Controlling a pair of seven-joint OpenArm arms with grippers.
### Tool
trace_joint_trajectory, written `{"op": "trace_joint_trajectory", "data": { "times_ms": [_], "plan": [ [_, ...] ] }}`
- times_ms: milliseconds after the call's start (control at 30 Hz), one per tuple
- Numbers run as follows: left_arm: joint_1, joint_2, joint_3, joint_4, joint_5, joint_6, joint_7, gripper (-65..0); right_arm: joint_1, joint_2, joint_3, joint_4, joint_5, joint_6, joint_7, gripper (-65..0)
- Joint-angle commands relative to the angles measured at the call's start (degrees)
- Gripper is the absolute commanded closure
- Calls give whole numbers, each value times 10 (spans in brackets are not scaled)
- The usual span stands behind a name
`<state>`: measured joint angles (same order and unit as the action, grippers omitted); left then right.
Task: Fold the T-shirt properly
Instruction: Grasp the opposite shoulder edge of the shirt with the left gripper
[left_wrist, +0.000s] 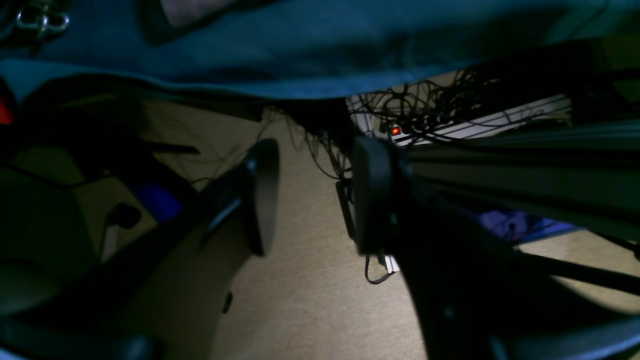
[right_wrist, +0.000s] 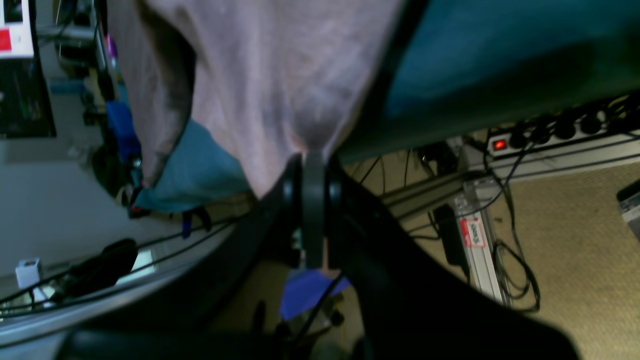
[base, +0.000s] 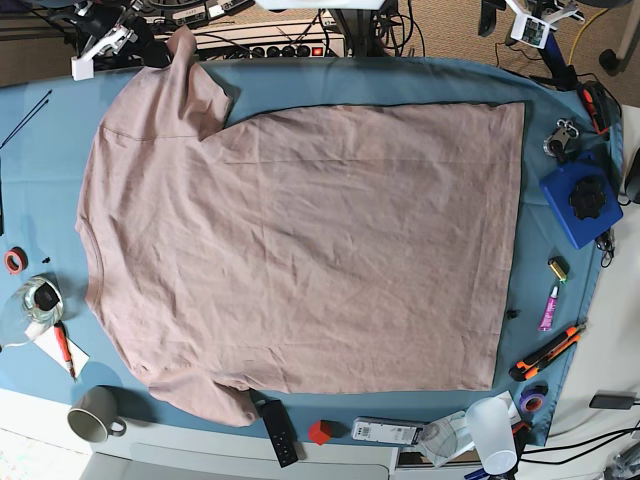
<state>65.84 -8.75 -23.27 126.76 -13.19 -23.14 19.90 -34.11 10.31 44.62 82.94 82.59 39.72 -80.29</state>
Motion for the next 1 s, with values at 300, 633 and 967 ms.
{"op": "trace_joint_trajectory", "data": {
  "times_ms": [300, 633, 967],
  "plan": [
    [6, 2, -2, 9, -40, -2, -19, -250, -5, 9, 85, 79, 24, 3, 3, 0],
    [-66, 2, -2, 9, -40, -2, -10, -250, -5, 29, 121, 123, 24, 3, 3, 0],
    [-153, 10, -1, 4, -90, 60, 22, -356, -5, 27, 121, 123, 24, 3, 3, 0]
  ]
}}
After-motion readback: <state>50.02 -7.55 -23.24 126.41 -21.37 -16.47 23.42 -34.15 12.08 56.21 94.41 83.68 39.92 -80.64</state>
